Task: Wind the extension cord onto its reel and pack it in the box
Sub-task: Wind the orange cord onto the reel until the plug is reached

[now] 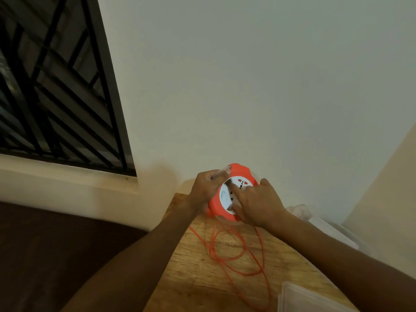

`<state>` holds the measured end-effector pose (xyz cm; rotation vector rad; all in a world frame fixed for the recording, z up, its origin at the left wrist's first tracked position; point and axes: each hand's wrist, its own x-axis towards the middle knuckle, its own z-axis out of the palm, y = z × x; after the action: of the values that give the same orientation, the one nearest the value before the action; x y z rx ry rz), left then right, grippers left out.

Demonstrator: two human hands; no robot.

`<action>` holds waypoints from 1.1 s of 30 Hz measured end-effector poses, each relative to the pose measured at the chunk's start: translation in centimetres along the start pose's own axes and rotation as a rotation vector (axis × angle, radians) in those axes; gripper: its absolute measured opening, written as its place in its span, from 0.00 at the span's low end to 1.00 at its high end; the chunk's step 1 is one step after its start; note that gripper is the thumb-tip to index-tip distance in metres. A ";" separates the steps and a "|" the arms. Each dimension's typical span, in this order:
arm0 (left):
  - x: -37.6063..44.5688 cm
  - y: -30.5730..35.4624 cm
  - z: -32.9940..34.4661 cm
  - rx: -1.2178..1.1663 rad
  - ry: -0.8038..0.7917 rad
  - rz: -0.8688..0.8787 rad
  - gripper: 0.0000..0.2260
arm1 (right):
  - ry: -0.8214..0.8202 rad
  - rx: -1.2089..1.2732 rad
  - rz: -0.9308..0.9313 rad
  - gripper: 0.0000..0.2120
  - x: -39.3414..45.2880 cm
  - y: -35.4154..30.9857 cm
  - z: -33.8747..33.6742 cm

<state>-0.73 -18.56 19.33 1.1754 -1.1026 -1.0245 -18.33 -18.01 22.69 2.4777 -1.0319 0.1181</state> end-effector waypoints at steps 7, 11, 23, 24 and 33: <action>-0.7 -0.6 1.9 -0.092 0.156 0.029 0.22 | 0.032 0.821 0.651 0.29 0.7 -1.2 1.4; -0.8 -0.8 2.1 -0.181 0.158 -0.035 0.15 | 0.068 0.841 0.686 0.26 0.6 -1.1 1.4; -0.7 0.3 0.6 -0.054 -0.018 -0.043 0.17 | 0.035 -0.026 -0.492 0.11 -1.3 3.4 -0.5; -0.7 0.3 0.8 -0.031 -0.045 -0.036 0.18 | -0.011 -0.056 -0.505 0.12 -1.1 3.4 -0.8; -0.3 1.3 0.5 0.063 -0.110 -0.002 0.16 | -0.076 -0.270 -0.452 0.21 -0.5 2.1 -0.9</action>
<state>-1.23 -18.23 20.63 1.1814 -1.2278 -1.0736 -20.08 -18.62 24.14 2.4074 -0.4562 -0.2418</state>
